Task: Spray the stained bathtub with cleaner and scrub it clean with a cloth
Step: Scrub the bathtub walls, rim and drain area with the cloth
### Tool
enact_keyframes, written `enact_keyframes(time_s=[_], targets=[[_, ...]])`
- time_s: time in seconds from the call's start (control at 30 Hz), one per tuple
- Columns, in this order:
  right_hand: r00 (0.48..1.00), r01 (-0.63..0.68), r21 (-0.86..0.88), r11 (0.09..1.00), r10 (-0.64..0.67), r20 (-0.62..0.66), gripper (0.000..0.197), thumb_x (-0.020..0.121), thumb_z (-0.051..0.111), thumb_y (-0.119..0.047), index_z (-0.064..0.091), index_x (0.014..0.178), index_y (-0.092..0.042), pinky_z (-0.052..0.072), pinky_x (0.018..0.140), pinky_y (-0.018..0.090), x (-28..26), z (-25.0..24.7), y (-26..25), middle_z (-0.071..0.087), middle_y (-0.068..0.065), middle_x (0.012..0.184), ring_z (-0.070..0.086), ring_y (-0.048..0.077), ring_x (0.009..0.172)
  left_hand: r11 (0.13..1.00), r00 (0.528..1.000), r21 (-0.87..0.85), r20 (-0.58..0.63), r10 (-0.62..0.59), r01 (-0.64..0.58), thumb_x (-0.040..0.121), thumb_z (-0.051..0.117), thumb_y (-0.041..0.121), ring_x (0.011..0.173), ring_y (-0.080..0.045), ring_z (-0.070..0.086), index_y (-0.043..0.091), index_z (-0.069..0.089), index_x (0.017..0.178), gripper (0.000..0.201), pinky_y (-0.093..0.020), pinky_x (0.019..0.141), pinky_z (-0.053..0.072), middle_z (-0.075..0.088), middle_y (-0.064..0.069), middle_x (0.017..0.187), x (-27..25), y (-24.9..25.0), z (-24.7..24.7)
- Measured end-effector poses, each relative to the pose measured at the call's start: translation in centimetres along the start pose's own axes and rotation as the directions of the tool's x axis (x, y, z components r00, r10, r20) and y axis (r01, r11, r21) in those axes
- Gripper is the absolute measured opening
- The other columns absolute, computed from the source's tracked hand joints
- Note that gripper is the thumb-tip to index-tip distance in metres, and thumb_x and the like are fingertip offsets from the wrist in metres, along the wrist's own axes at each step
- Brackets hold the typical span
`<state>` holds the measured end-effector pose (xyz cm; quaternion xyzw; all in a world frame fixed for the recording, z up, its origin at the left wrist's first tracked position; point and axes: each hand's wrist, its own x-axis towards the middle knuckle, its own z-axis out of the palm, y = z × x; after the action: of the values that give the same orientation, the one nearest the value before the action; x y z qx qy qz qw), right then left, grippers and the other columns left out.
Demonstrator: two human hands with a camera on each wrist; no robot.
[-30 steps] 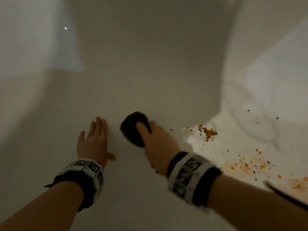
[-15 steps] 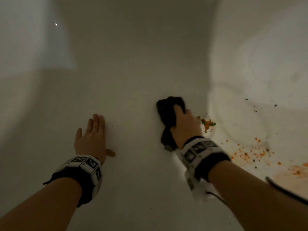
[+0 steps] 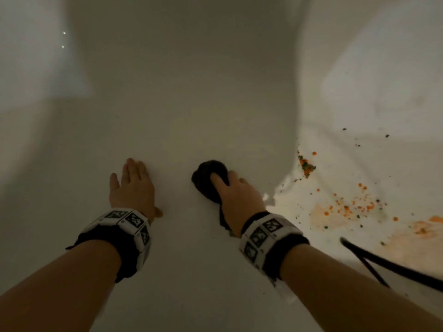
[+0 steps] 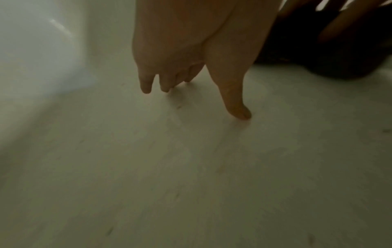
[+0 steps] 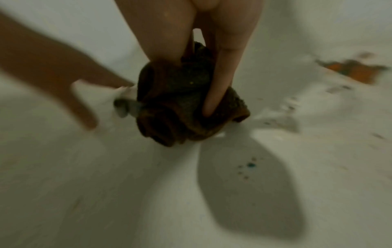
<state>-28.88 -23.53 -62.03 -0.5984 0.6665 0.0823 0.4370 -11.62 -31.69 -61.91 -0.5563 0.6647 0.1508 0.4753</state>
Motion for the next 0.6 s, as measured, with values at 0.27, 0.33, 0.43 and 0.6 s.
enact_keyframes(time_s=[0.27, 0.33, 0.43, 0.6], targets=[[0.857, -0.375, 0.141, 0.916, 0.400, -0.326, 0.057, 0.090, 0.051, -0.017, 0.028, 0.143, -0.017, 0.042, 0.091, 0.041, -0.5, -5.4, 10.6, 0.040, 0.020, 0.130, 0.050, 0.041, 0.110, 0.927, 0.914, -0.001, -0.168, 0.369, -0.374, 0.081, 0.058, 0.057, 0.145, -0.015, -0.016, 0.015, -0.023, 0.146, 0.112, -0.038, 0.118, -0.006, -0.027, -0.003, 0.154, -1.7, 7.2, -1.7], [0.820, -0.442, 0.160, 0.883, 0.470, -0.327, 0.056, 0.088, 0.054, -0.017, 0.031, 0.140, -0.015, 0.044, 0.089, 0.041, -0.9, -6.6, 12.9, 0.042, 0.021, 0.125, 0.051, 0.042, 0.106, 0.914, 0.905, 0.033, -0.126, 0.406, -0.405, 0.078, 0.062, 0.057, 0.144, -0.014, -0.017, 0.016, -0.025, 0.145, 0.118, -0.040, 0.117, -0.007, -0.029, 0.000, 0.153, -1.8, 8.5, -1.7], [0.822, -0.411, 0.184, 0.893, 0.450, -0.348, 0.056, 0.088, 0.053, -0.014, 0.032, 0.140, -0.016, 0.042, 0.090, 0.038, -1.5, -6.6, 13.7, 0.044, 0.019, 0.127, 0.051, 0.040, 0.109, 0.918, 0.921, 0.087, -0.027, 0.389, -0.386, 0.073, 0.069, 0.054, 0.143, -0.016, -0.021, 0.016, -0.029, 0.143, 0.126, -0.045, 0.117, -0.004, -0.035, 0.000, 0.150, -2.0, 9.8, -1.6], [0.990, 0.057, 0.130, 0.990, -0.039, -0.136, 0.050, 0.094, 0.044, -0.018, 0.030, 0.143, -0.019, 0.040, 0.090, 0.033, -5.7, -0.5, 7.0, 0.040, 0.013, 0.130, 0.050, 0.033, 0.110, 0.930, 0.931, 0.089, -0.053, 0.361, -0.356, 0.087, 0.062, 0.017, 0.144, -0.014, -0.019, 0.020, -0.030, 0.143, 0.107, -0.046, 0.118, -0.002, -0.034, 0.002, 0.151, -2.5, 9.7, -1.8]])
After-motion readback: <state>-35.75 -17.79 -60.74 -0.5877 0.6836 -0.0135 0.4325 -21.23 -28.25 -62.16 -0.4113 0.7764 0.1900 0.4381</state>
